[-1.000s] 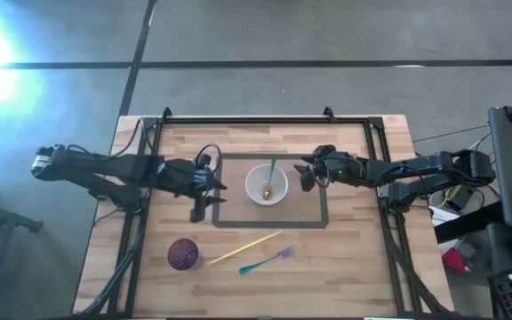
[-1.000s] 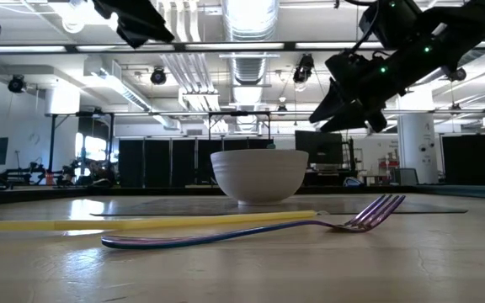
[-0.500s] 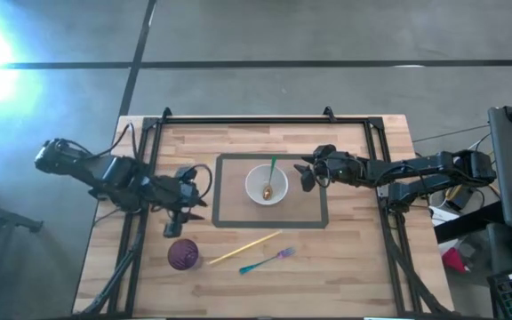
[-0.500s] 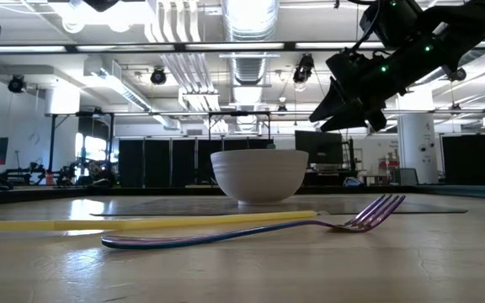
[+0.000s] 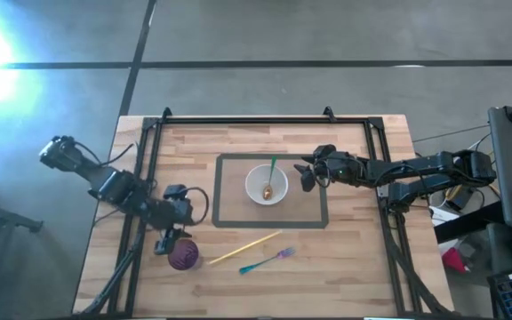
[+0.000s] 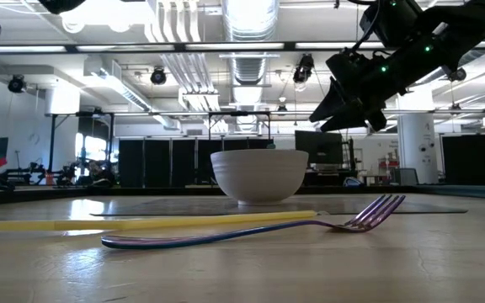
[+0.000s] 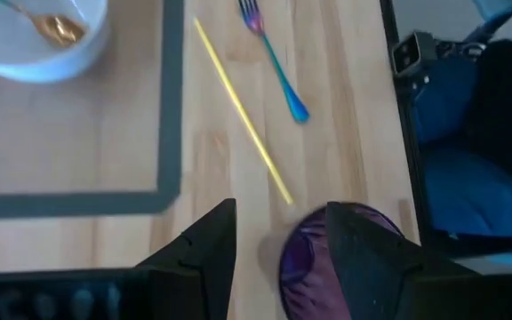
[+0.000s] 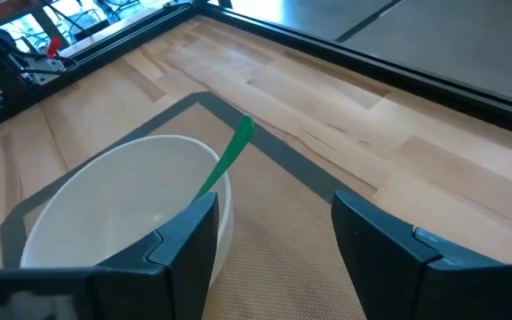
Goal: Pick & Place Utensil
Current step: Put the purple glass on the top left of the white bowl on the brown placemat
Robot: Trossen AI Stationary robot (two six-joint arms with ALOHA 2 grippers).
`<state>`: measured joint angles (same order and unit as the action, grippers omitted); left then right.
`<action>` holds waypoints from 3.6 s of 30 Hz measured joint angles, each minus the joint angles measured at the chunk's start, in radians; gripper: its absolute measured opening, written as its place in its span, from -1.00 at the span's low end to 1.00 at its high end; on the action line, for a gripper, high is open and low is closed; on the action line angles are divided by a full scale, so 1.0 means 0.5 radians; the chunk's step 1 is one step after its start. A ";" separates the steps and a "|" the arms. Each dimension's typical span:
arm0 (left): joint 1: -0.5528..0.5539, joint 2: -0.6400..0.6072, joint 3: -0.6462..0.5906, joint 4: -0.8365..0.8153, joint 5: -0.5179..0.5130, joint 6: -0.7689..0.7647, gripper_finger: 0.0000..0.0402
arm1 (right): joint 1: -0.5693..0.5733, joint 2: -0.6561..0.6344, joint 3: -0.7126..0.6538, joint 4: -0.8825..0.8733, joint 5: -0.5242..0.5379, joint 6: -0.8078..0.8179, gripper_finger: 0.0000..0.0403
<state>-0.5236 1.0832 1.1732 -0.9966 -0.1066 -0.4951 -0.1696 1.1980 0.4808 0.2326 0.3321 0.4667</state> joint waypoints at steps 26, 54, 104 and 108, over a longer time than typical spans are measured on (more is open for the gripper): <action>-0.175 0.272 -0.095 -0.206 0.006 -0.298 -0.18 | 0.000 0.002 -0.001 -0.001 0.001 0.001 0.07; -0.176 0.269 -0.233 -0.189 0.084 -0.367 -0.95 | 0.000 0.002 -0.001 -0.001 0.001 0.001 0.07; 1.677 0.126 0.709 -0.462 -0.324 0.401 -0.96 | 0.000 0.002 -0.001 0.000 0.002 0.002 0.04; 1.870 0.195 0.754 -0.464 -0.209 0.402 -0.96 | 0.000 0.002 -0.001 -0.001 0.002 0.008 0.04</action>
<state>0.4116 1.1806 1.5501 -1.2285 -0.2111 -0.2938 -0.1696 1.1988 0.4805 0.2321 0.3328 0.4706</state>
